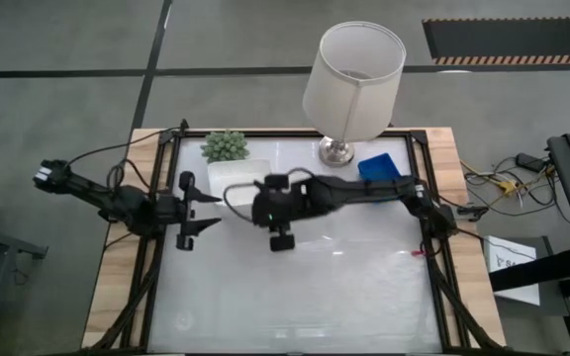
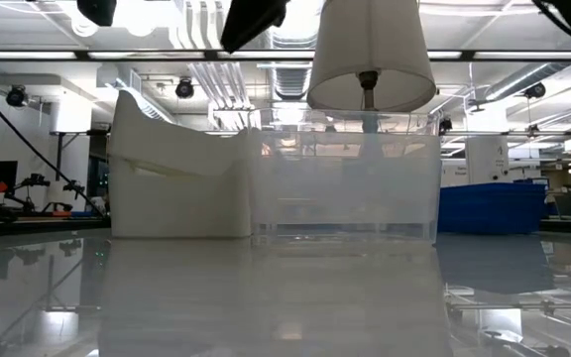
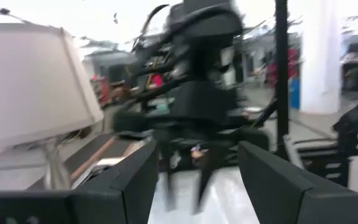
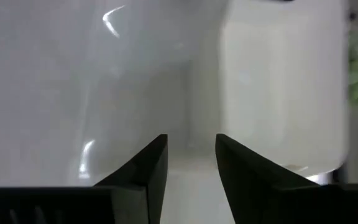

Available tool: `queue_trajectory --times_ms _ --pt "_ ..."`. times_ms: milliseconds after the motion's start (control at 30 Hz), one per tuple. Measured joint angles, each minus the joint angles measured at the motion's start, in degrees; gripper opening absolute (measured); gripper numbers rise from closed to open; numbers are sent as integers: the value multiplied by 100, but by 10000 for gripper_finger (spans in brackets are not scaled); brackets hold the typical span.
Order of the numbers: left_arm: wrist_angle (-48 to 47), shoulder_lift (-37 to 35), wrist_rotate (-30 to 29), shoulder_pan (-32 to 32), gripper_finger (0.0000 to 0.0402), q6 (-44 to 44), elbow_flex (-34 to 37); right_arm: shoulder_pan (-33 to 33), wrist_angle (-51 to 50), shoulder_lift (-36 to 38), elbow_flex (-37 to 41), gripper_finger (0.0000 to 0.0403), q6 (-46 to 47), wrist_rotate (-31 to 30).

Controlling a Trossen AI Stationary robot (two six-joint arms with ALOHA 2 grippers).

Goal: Stack baskets by color
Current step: Stack the right white bin on top of the white bin

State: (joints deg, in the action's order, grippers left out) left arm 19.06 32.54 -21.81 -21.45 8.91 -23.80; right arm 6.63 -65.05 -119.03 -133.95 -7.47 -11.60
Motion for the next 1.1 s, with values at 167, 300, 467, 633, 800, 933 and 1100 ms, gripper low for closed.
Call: queue_trajectory --times_ms 167,300,467,633,800,933,1100 --pt "-207 777 -532 4 203 -235 -300 521 -153 228 518 119 279 2" --pt "-1442 1530 -560 11 203 -538 -945 849 -71 706 1368 113 682 -10" --pt "-2885 2500 -659 11 203 -723 -1882 1126 880 1672 2834 112 1185 -44" --pt "-4889 3296 -644 121 203 -1048 -2919 1384 1969 2635 4203 110 1443 -47" --pt "-5926 3994 -314 574 203 -1284 -3580 1575 2994 3420 5397 111 1420 -44" --pt "-6053 4414 -50 1053 203 -1016 -3711 1660 3613 3930 6196 110 1368 -59" --pt "-6053 4692 -87 1506 203 -855 -3907 1718 4275 4419 7030 110 1359 -54"
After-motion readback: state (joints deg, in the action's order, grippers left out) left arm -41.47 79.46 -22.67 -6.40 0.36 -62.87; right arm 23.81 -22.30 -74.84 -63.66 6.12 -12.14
